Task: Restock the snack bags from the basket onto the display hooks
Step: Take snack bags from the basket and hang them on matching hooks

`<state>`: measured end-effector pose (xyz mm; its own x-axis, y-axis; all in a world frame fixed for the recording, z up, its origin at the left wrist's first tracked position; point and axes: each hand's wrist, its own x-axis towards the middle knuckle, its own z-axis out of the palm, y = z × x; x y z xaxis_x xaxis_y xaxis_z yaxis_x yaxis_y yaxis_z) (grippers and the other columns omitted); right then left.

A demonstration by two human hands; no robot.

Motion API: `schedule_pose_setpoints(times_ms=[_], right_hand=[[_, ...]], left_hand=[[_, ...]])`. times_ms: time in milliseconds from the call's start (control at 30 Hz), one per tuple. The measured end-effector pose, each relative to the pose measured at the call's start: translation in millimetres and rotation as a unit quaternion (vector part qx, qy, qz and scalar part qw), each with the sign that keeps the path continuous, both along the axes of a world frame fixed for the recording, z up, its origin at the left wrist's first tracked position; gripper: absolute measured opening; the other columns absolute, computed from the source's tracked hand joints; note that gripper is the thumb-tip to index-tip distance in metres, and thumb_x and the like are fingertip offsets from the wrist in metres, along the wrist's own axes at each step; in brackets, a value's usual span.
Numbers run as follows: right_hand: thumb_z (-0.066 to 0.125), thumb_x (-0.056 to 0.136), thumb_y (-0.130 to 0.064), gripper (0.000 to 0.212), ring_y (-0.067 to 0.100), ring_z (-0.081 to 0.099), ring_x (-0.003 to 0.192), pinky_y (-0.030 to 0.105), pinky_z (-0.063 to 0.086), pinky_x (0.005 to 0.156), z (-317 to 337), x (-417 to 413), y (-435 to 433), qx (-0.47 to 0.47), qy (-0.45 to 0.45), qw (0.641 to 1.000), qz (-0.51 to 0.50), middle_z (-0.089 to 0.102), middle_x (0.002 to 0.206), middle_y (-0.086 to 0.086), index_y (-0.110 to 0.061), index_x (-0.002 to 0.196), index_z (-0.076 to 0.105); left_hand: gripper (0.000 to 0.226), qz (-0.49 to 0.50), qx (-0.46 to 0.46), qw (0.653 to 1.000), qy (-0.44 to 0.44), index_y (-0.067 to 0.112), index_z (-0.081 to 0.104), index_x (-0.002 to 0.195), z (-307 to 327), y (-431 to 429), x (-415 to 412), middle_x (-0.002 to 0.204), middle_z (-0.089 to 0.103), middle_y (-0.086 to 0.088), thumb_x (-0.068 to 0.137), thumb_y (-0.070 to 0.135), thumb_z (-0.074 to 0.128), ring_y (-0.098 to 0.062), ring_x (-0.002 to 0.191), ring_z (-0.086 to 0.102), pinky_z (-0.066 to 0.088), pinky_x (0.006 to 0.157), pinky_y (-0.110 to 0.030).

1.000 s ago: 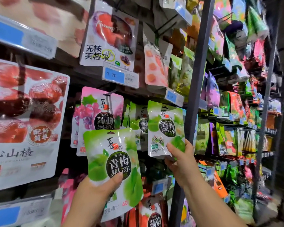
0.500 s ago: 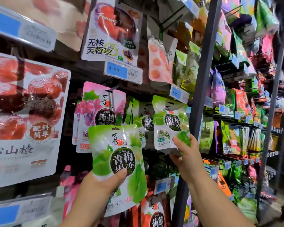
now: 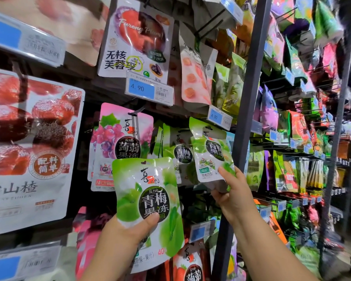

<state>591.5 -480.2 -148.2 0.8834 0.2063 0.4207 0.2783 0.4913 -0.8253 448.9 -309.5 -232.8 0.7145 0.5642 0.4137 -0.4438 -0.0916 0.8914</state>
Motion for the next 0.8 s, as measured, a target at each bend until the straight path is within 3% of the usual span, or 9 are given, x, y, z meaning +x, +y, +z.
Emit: schedule_pose_setpoints(times_ms=[100,200,300,367,500,567,667,733,800], right_hand=[[0.057,0.096,-0.017,0.018,0.016,0.056,0.074,0.014,0.039,0.036,1,-1,0,0.008,0.029,0.999,0.029,0.067,0.099,0.004,-0.02,0.113,0.06],[0.056,0.097,-0.018,0.012,0.016,0.057,0.073,0.013,0.035,0.032,1,2,0,0.008,0.04,0.998,0.047,0.069,0.091,0.0,-0.021,0.106,0.063],[0.057,0.097,-0.018,0.014,0.014,0.059,0.072,0.016,0.041,0.039,1,11,3,-0.013,0.027,0.998,0.049,0.07,0.093,-0.001,-0.023,0.108,0.063],[0.058,0.096,-0.018,0.021,0.015,0.061,0.076,0.024,0.046,0.056,1,18,6,-0.034,0.011,0.999,0.039,0.07,0.1,0.0,-0.026,0.115,0.063],[0.063,0.094,-0.017,0.05,0.017,0.065,0.092,0.033,0.044,0.077,-2,27,14,-0.062,0.007,0.998,0.017,0.071,0.111,-0.003,-0.036,0.137,0.045],[0.065,0.094,-0.016,0.068,0.016,0.063,0.092,0.033,0.045,0.077,-4,31,18,-0.083,-0.001,0.997,0.007,0.067,0.115,-0.003,-0.039,0.149,0.032],[0.067,0.093,-0.017,0.075,0.009,0.062,0.091,0.029,0.048,0.072,-10,39,23,-0.112,-0.015,0.994,-0.011,0.062,0.12,-0.005,-0.037,0.154,0.027],[0.067,0.093,-0.017,0.075,0.006,0.061,0.084,0.02,0.049,0.055,-14,44,26,-0.129,-0.027,0.991,-0.009,0.06,0.122,-0.005,-0.037,0.154,0.028],[0.067,0.093,-0.017,0.078,0.006,0.063,0.087,0.022,0.054,0.059,-18,47,28,-0.142,-0.037,0.989,-0.013,0.06,0.122,-0.007,-0.038,0.155,0.024]], left_hand=[[0.016,-0.002,-0.001,1.0,0.002,0.022,0.075,0.087,-1,-1,0,0.076,0.076,0.011,0.076,0.012,0.081,0.001,0.066,0.07,0.045,0.055,-0.014],[0.016,0.0,0.001,1.0,0.006,0.021,0.075,0.088,-2,1,1,0.074,0.076,0.012,0.076,0.011,0.081,0.003,0.063,0.069,0.043,0.049,-0.007],[0.017,0.003,-0.008,1.0,0.002,0.021,0.075,0.087,-2,2,3,0.075,0.076,0.011,0.075,0.011,0.082,-0.001,0.067,0.071,0.045,0.052,-0.011],[0.017,-0.003,-0.01,1.0,0.003,0.02,0.076,0.09,-1,2,2,0.078,0.077,0.009,0.076,0.011,0.081,-0.002,0.068,0.071,0.046,0.055,-0.012],[0.02,-0.014,-0.015,1.0,-0.006,0.017,0.076,0.096,-3,3,2,0.083,0.078,0.007,0.077,0.01,0.079,-0.004,0.073,0.072,0.049,0.057,-0.012],[0.021,-0.019,-0.018,1.0,-0.009,0.017,0.075,0.096,-2,3,1,0.085,0.078,0.007,0.078,0.008,0.079,-0.005,0.075,0.073,0.051,0.058,-0.012],[0.02,-0.025,-0.021,0.999,-0.01,0.019,0.075,0.096,-3,4,3,0.087,0.078,0.005,0.079,0.009,0.078,-0.011,0.081,0.074,0.052,0.068,-0.022],[0.017,-0.027,-0.008,1.0,-0.014,0.02,0.075,0.093,-1,3,2,0.085,0.078,0.008,0.08,0.009,0.077,-0.008,0.079,0.073,0.05,0.066,-0.019],[0.015,-0.037,-0.004,0.999,-0.02,0.02,0.075,0.088,-1,2,2,0.081,0.077,0.01,0.081,0.008,0.076,-0.004,0.073,0.072,0.049,0.057,-0.012]])
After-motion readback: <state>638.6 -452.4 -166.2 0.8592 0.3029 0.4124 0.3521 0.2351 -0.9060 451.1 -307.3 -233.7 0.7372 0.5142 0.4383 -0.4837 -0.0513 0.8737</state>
